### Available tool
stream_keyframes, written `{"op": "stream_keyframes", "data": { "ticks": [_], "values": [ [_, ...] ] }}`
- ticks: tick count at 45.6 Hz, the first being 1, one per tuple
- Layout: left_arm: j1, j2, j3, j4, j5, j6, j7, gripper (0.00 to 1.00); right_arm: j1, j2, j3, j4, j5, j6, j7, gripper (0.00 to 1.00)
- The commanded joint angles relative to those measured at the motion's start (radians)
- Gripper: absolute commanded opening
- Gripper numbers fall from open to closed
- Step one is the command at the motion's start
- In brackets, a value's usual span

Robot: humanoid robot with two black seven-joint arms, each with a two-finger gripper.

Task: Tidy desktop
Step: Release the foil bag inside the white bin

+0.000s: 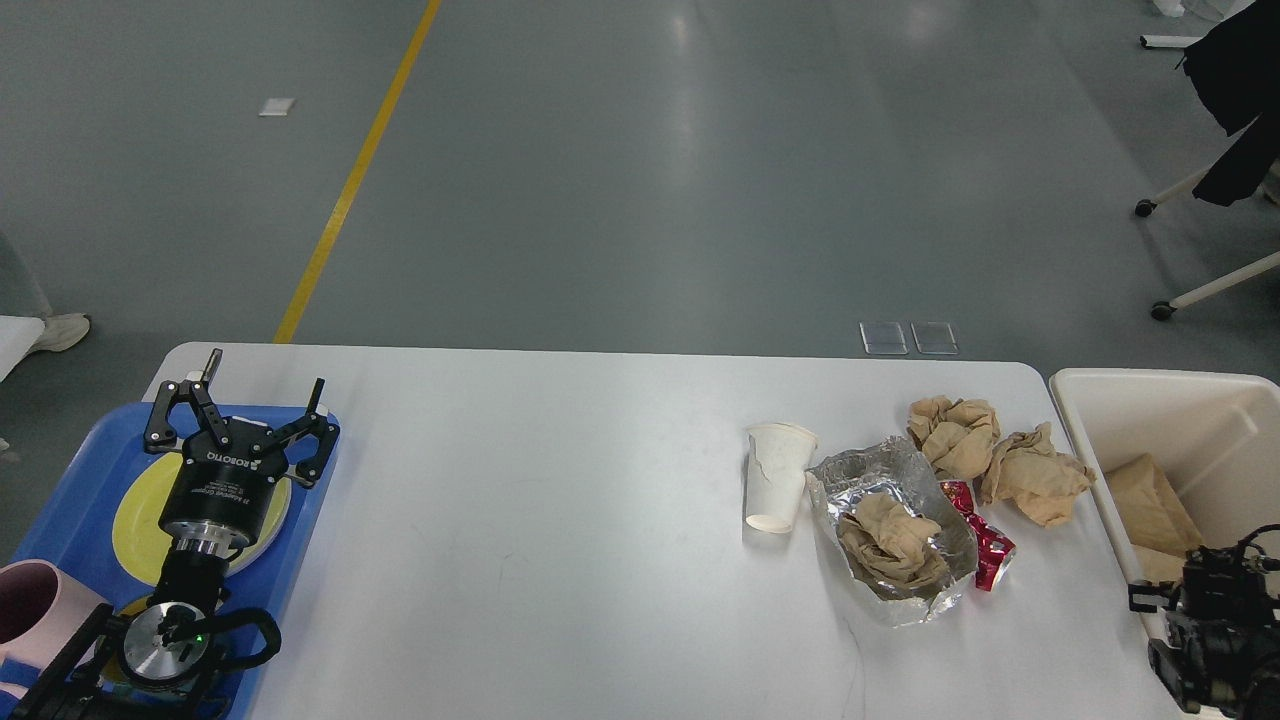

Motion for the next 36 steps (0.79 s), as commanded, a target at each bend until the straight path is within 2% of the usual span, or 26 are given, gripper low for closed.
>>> {"op": "stream_keyframes", "data": {
  "ticks": [1,11,16,30,32,36],
  "values": [
    [0.000,0.000,0.000,0.001,-0.001,0.000,0.000,0.97,0.001,0.000,0.001,0.001,0.000,0.000,0.000,1.00],
    [-0.001,0.001,0.000,-0.001,-0.001,0.000,0.000,0.97,0.014,-0.003,0.007,0.013,0.002,0.005,0.000,1.00],
    [0.000,0.000,0.000,-0.001,-0.001,0.000,0.000,0.97,0.081,-0.055,0.009,0.110,0.003,0.008,0.000,1.00],
    [-0.001,0.000,0.000,-0.001,0.001,0.000,0.000,0.97,0.426,-0.265,0.009,0.568,0.003,0.026,-0.013,1.00],
    [-0.001,0.000,0.001,-0.001,0.001,0.000,0.000,0.97,0.583,-0.321,-0.023,0.762,-0.003,0.052,-0.016,1.00],
    [-0.001,0.000,0.000,0.001,0.001,0.000,0.000,0.97,0.768,-0.342,-0.126,0.903,0.000,0.121,-0.021,1.00]
  ]
}}
